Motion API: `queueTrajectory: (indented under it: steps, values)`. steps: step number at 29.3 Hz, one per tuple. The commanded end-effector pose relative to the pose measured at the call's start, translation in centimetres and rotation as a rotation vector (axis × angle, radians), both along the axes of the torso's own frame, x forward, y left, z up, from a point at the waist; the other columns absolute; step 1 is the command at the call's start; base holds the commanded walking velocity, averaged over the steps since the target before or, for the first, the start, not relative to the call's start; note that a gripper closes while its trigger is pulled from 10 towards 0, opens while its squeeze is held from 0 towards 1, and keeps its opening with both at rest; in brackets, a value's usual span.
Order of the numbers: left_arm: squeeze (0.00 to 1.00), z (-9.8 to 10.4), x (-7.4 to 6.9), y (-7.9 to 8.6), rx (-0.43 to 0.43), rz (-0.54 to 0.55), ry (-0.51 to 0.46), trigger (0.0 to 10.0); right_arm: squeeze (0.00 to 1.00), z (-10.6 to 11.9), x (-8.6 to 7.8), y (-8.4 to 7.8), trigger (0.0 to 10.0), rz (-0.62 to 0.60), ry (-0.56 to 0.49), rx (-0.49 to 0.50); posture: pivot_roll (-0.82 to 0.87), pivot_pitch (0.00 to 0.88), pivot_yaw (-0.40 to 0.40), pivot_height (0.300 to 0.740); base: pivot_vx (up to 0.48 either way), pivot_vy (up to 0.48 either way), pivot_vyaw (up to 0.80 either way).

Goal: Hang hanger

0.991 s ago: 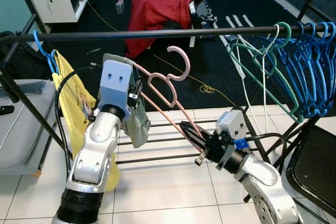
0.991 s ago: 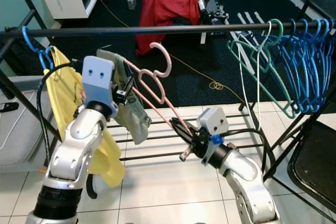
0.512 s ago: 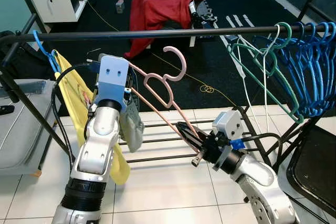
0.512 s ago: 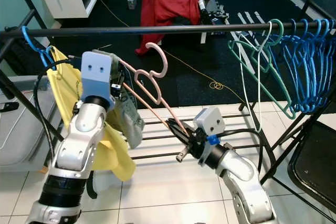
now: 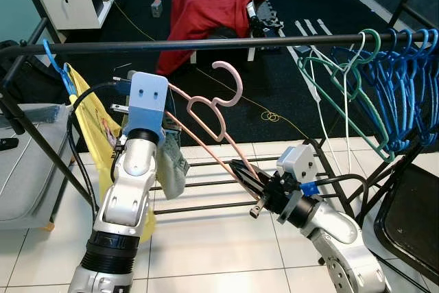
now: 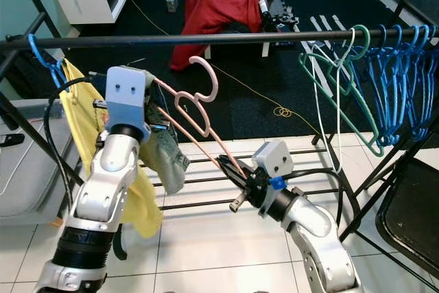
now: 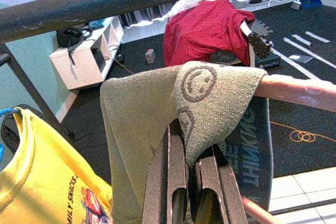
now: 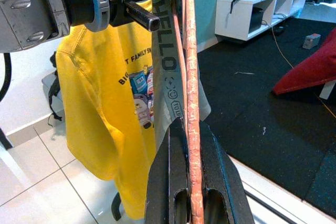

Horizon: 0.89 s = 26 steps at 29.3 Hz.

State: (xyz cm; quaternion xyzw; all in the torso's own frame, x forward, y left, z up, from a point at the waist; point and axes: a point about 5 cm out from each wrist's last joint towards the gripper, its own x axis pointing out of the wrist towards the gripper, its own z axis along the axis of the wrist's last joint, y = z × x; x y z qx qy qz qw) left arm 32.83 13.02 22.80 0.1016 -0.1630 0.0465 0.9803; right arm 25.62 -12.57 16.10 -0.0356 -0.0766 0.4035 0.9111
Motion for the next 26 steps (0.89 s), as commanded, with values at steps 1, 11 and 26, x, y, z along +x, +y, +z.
queueTrajectory:
  steps: [1, 11, 26]
  values:
    - [0.0, 0.1, 0.1, 0.5, 0.031, 0.025, -0.015, 0.0, 0.0, 0.3, -0.3, 0.3, 0.0, 0.015, -0.014, 0.011, -0.05, 0.155, 0.024, 0.74, 0.0, 0.0, 0.0]
    - [0.0, 1.5, 0.7, 1.5, 0.117, 0.057, -0.052, 0.0, 0.0, -0.5, -0.7, -0.2, 0.0, 0.01, 0.017, -0.008, -0.05, 0.157, 0.013, 0.74, 0.0, 0.0, 0.0]
    - [0.0, 0.2, 3.8, 2.1, 0.33, 0.055, 0.02, 0.0, 0.0, -7.3, -5.8, -1.2, 0.0, -0.067, 0.245, -0.06, -0.07, 0.159, 0.031, 0.74, 0.0, 0.0, 0.0]
